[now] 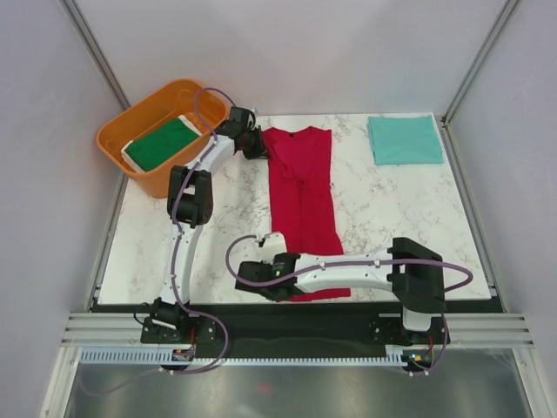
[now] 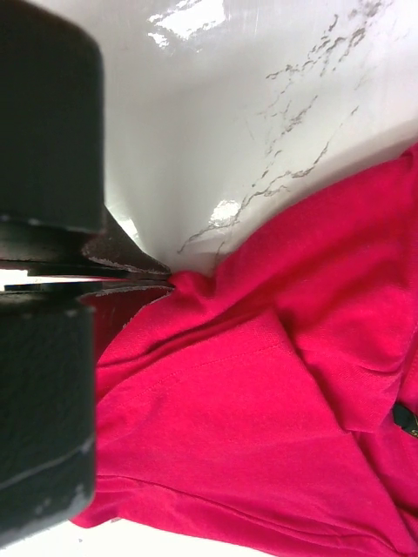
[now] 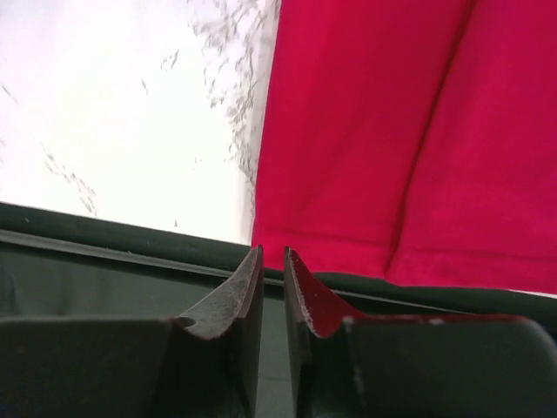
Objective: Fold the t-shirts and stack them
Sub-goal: Fold the tshirt
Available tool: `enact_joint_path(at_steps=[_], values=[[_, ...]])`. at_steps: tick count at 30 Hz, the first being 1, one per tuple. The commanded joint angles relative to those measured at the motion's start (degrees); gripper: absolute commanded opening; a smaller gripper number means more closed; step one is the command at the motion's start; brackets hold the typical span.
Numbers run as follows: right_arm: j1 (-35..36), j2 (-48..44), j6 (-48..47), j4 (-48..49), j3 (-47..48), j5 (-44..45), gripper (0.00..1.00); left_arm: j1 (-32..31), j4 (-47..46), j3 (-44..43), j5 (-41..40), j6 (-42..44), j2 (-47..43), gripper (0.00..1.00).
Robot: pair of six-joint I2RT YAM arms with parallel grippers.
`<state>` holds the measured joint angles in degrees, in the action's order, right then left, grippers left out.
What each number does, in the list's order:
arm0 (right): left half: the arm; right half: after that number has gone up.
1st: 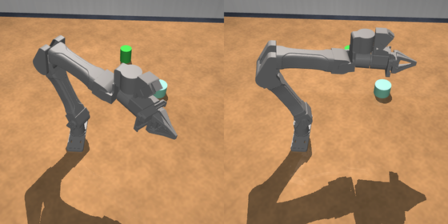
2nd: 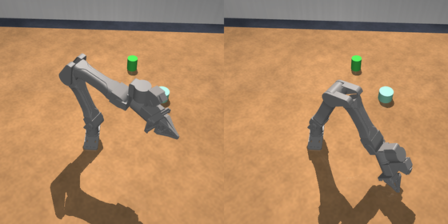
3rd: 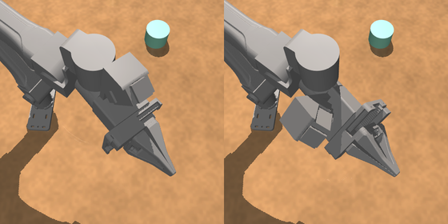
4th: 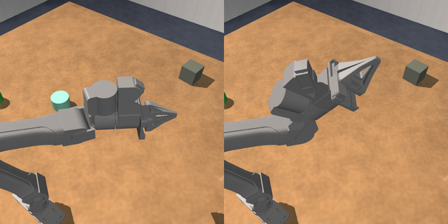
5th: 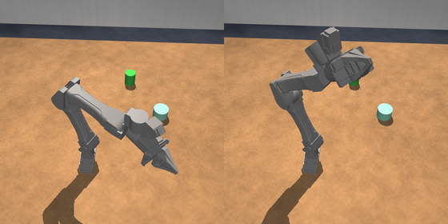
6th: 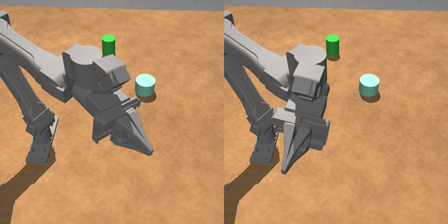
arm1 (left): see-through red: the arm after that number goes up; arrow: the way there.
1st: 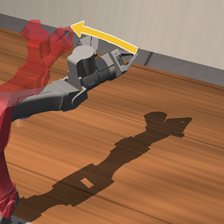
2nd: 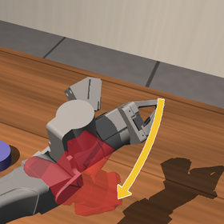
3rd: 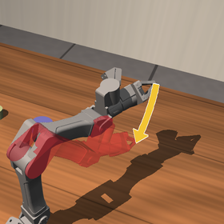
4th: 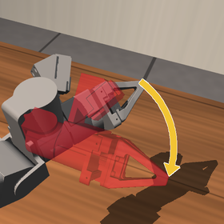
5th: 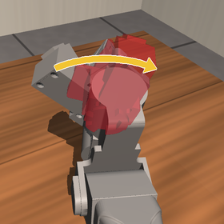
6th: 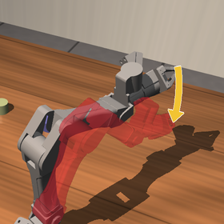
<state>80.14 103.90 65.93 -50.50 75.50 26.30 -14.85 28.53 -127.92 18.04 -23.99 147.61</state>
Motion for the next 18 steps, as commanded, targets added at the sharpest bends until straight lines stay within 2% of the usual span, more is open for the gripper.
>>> enact_joint_path(at_steps=[1, 6, 11, 18], values=[[-2.9, -2.6, -1.7, 1.1, -0.6, -1.3, 0.22, 0.6, -0.4, 0.7, -1.4, 1.8, 0.0, 0.02], [-5.3, -3.3, -2.9, 6.7, -3.7, -3.3, 0.25, 0.8, -0.4, 0.6, -1.4, 2.0, 0.3, 0.02], [-6.0, 0.0, -3.1, 10.9, -4.2, -5.9, 0.27, 0.9, -0.5, 0.6, -1.3, 2.0, 0.7, 0.02], [-6.0, 2.4, -1.2, 11.3, -5.7, -6.1, 0.28, 1.2, -0.5, 0.6, -1.2, 2.1, 1.1, 0.02]])
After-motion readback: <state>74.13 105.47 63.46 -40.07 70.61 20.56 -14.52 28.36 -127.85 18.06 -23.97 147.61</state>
